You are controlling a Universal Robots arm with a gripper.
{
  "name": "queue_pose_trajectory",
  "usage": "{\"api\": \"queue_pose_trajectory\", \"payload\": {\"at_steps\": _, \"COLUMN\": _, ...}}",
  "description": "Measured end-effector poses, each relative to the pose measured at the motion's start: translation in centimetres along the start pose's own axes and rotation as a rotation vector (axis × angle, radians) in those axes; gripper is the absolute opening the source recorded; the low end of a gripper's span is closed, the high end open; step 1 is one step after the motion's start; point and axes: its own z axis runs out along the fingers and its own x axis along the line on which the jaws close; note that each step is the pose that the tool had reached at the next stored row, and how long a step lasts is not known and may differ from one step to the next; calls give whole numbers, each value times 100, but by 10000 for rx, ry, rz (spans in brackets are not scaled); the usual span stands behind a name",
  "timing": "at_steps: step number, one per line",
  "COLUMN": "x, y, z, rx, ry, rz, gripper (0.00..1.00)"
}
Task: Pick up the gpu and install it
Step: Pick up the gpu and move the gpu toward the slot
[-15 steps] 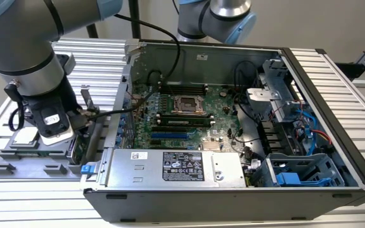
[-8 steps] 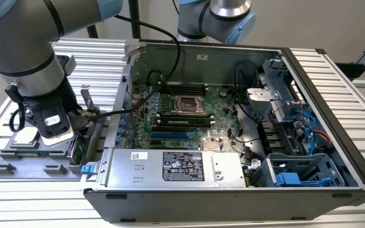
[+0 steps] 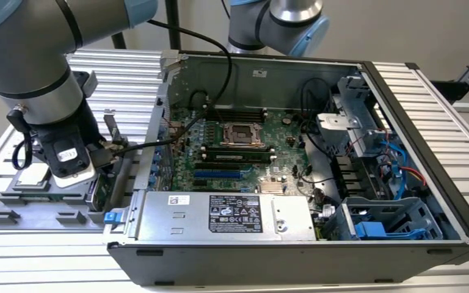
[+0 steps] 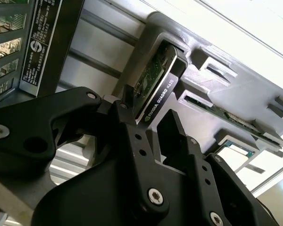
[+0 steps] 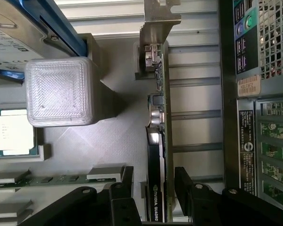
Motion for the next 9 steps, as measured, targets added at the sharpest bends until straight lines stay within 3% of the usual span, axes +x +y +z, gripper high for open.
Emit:
{"api": "queue_pose_trajectory", "payload": {"at_steps": 1, "x": 0, "y": 0, "z": 1, "rx": 0, "ry": 0, "rz": 0, "gripper": 0}}
{"api": "queue_pose_trajectory", "payload": {"at_steps": 9, "x": 0, "y": 0, "z": 5, "rx": 1, "ry": 1, "rz": 0, "gripper": 0}}
